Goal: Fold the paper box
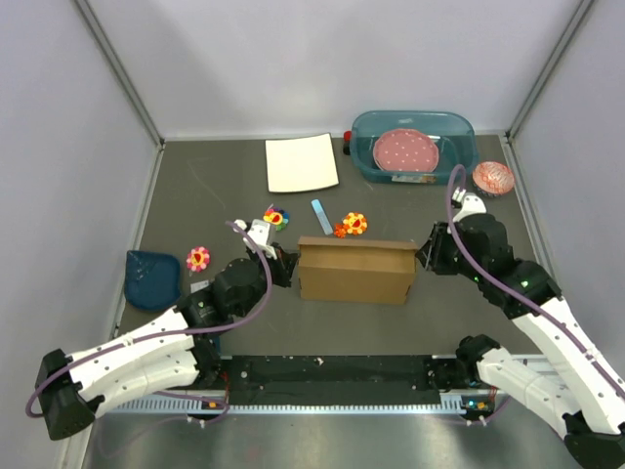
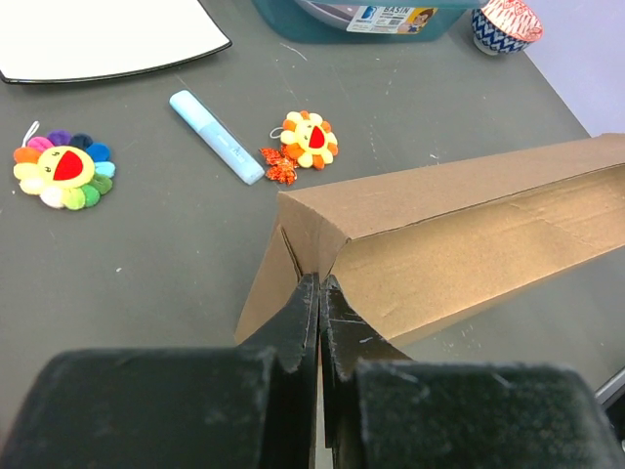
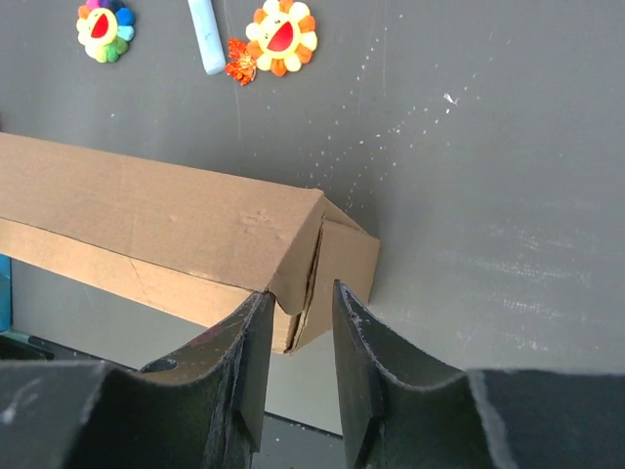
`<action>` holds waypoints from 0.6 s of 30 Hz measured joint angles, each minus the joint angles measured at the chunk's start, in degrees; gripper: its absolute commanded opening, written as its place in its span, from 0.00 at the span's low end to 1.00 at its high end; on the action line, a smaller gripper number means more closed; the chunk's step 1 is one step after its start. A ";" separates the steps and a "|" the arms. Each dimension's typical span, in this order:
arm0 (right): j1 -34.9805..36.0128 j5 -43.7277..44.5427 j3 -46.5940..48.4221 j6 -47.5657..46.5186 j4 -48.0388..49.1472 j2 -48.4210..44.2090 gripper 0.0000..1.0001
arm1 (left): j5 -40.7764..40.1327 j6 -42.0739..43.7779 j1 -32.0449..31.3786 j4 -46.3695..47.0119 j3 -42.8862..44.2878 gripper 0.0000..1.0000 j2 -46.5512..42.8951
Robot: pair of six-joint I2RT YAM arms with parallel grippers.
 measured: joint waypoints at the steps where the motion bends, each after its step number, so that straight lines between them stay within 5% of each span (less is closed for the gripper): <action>1: 0.00 0.15 0.24 -0.04 0.15 0.00 0.30 | -0.07 -0.04 0.00 0.02 0.04 0.00 0.13; 4: 0.00 0.33 0.50 -0.22 0.20 0.02 0.25 | -0.24 -0.22 0.00 0.02 0.17 0.00 0.39; 9: 0.09 -0.15 0.50 -0.50 0.98 0.59 0.01 | -0.37 -0.39 0.00 0.00 0.22 0.00 0.52; 18: 0.26 -0.59 -0.85 -0.42 2.75 -0.46 0.00 | -0.31 -0.61 -0.04 0.28 0.24 0.00 0.90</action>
